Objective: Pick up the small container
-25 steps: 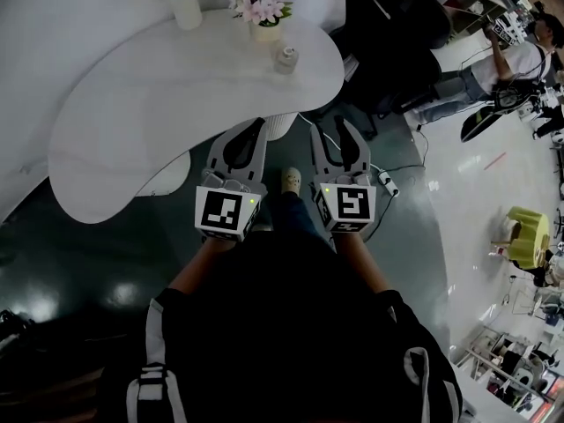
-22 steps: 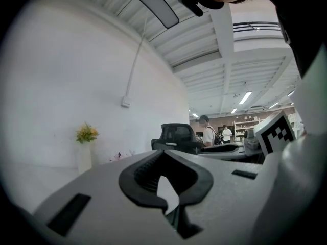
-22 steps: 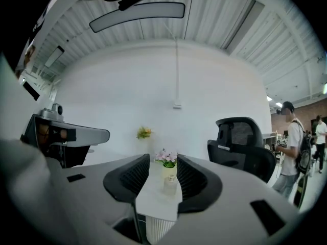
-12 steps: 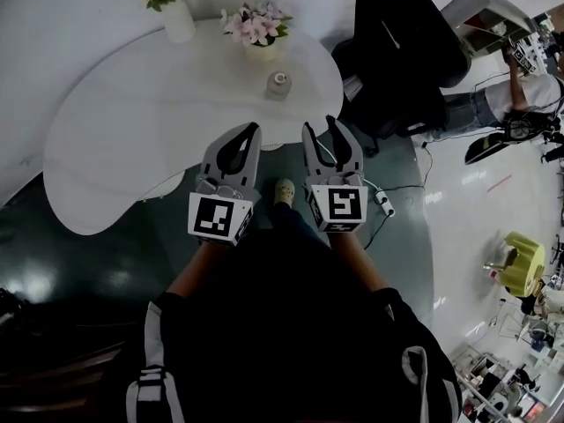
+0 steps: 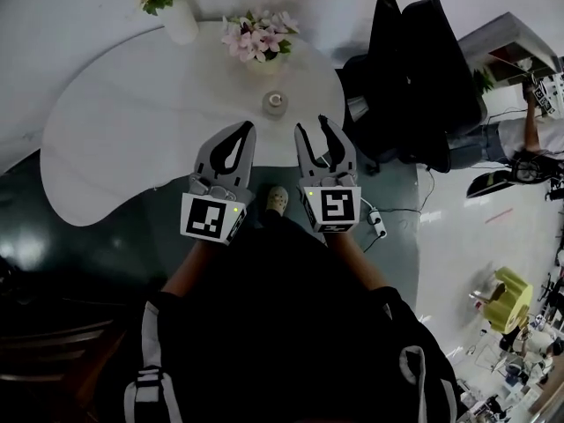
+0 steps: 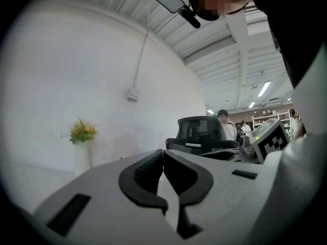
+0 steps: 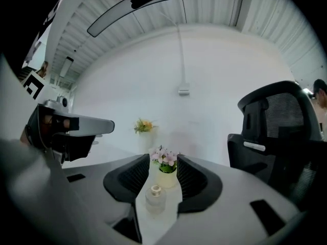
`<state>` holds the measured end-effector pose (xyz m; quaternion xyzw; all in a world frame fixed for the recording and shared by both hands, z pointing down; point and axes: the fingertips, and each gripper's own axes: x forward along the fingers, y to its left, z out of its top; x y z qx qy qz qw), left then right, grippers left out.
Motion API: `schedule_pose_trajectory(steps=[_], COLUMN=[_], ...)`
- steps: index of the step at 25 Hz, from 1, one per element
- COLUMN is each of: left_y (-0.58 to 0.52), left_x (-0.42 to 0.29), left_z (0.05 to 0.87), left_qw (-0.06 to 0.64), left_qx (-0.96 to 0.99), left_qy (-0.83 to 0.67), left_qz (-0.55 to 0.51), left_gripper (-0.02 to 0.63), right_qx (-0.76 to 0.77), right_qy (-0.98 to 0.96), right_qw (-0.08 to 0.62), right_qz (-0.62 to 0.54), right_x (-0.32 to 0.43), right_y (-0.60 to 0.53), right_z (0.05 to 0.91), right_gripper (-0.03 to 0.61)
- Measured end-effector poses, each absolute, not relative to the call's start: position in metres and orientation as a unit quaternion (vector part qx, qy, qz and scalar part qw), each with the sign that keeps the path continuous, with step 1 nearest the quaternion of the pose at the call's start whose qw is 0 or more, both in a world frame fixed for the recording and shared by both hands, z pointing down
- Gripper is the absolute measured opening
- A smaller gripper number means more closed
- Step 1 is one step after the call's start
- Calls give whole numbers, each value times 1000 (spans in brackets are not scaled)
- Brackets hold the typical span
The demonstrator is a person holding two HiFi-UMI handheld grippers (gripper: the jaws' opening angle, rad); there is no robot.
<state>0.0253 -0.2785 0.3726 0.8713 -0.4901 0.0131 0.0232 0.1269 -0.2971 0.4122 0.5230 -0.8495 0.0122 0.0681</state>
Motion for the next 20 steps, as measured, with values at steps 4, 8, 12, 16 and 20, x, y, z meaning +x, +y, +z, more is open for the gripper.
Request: schedule_pose_trajectory(steps=[4,8,12,16,20], left_y=[-293,-305,-316,-327,-337], left_x=[27,27,25,25,26], left_z=[383,388,401,415,429], left_qw=[37,39,57,74,84], left_qx=[864,864,862,864,868], left_qy=[-501,-501,-500,-494,-482], left_qz=[37,45,61,68,79], left_gripper=[9,9,9,9,9], right_qx=[507,492,482,477,472], right_qy=[-859,-867,-871,-873,-874], right_qw=[70,79,87,94,102], right_qz=[20,28,35,47,58], right_x=[125,118,111,105,99], right_y=[-316,-329,-341,-348,-353], right_z=[423,436,450,464,480], right_gripper=[184,190,198,202,212])
